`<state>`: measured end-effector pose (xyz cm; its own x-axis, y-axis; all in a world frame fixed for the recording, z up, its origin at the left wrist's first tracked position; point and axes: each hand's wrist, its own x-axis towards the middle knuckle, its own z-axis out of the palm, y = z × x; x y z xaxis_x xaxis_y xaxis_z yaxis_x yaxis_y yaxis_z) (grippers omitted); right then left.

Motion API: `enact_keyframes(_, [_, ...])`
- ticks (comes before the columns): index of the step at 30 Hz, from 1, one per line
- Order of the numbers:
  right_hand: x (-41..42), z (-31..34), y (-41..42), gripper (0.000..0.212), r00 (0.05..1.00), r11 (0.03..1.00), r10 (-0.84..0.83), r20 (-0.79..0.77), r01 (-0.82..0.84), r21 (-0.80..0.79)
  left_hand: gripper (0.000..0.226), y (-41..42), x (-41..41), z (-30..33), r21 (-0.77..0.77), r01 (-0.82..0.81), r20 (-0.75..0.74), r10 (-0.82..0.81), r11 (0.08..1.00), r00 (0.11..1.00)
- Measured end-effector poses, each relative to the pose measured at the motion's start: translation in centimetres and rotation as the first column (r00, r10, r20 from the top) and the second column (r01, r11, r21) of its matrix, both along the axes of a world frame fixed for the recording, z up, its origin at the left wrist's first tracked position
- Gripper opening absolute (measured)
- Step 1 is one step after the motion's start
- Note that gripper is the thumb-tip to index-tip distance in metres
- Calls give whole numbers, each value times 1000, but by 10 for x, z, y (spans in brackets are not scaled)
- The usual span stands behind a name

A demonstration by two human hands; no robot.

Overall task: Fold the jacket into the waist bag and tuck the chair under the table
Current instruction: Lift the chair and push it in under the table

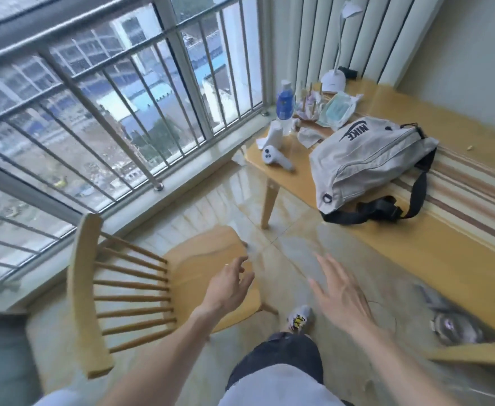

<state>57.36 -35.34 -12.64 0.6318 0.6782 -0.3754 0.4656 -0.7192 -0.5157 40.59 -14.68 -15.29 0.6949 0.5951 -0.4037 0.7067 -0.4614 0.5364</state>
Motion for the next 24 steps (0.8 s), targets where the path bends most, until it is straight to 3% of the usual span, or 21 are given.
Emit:
enact_keyframes(5, [-109, 9, 51, 60, 992, 992, 98, -75, -91, 90, 52, 45, -100, 21, 162, -106, -70, 118, 981, 990])
enact_keyframes(13, [-275, 3, 150, 60, 940, 964, 236, -247, -195, 179, 43, 146, -231, 25, 469, -67, -171, 165, 881, 971])
enact_keyframes(17, [-350, -13, 230, 65, 938, 964, 233, -257, -188, 185, 40, 213, -276, 12, 579, 132, -241, 14, 805, 970])
enact_keyframes(21, [-419, -31, 310, 73, 959, 980, 180, -218, -157, 120, 43, 272, -310, 3, 499, 332, -322, -185, 800, 928])
enact_keyframes(24, [-450, -39, 341, 70, 981, 986, 164, -105, -166, -14, 50, 298, -323, 10, 446, 431, -304, -321, 784, 897])
